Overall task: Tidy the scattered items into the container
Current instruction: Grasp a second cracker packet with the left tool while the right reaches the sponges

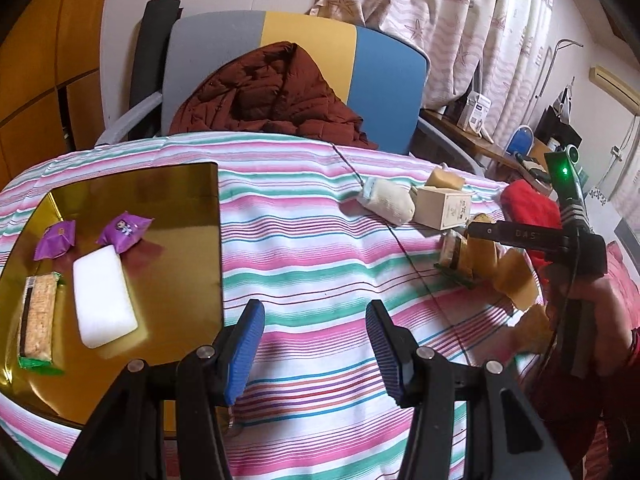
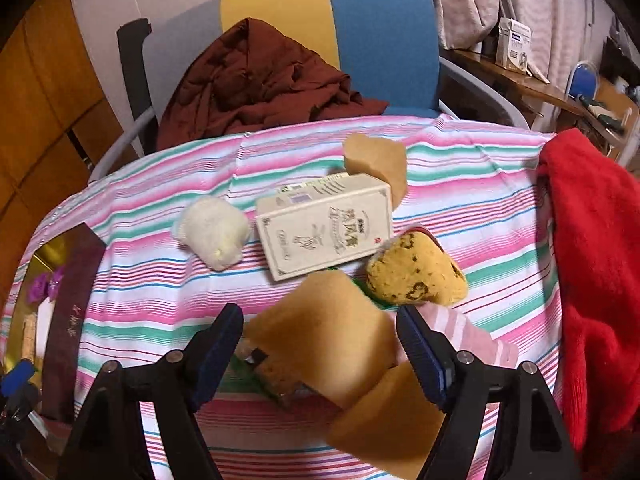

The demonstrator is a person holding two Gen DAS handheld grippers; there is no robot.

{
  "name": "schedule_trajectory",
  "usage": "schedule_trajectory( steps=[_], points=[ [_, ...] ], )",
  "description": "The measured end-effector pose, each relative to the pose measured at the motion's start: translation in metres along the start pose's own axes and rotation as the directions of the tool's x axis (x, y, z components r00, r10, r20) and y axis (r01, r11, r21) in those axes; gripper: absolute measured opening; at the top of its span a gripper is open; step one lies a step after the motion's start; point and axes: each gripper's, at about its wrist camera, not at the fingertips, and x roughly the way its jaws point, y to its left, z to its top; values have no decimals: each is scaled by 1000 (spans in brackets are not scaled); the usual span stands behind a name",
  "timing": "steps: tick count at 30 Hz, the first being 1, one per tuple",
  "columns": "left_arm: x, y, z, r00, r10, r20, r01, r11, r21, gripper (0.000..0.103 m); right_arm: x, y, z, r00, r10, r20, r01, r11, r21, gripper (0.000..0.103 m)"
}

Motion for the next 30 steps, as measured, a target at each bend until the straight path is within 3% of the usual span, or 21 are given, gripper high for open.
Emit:
schedule_trajectory(
  steps=[9,17,23,30],
  points=[
    [24,-19,-5,997,-46,-68,47,999,11,53,14,-9,-1,997,65,-37,-64,997,45,79],
    [49,-50,4,992,-76,-103,82,995,55,53,13,-18,0,994,104,-28,-101,990,94,65],
    [83,-82,22,983,-125,-134,142,981,129,54,-1,-31,5,987,150,56,-158,974,164,50],
    [124,-118,42,974,-129,-184,169,961,219,54,-5,-36,9,983,164,87,-178,965,190,45]
  ],
)
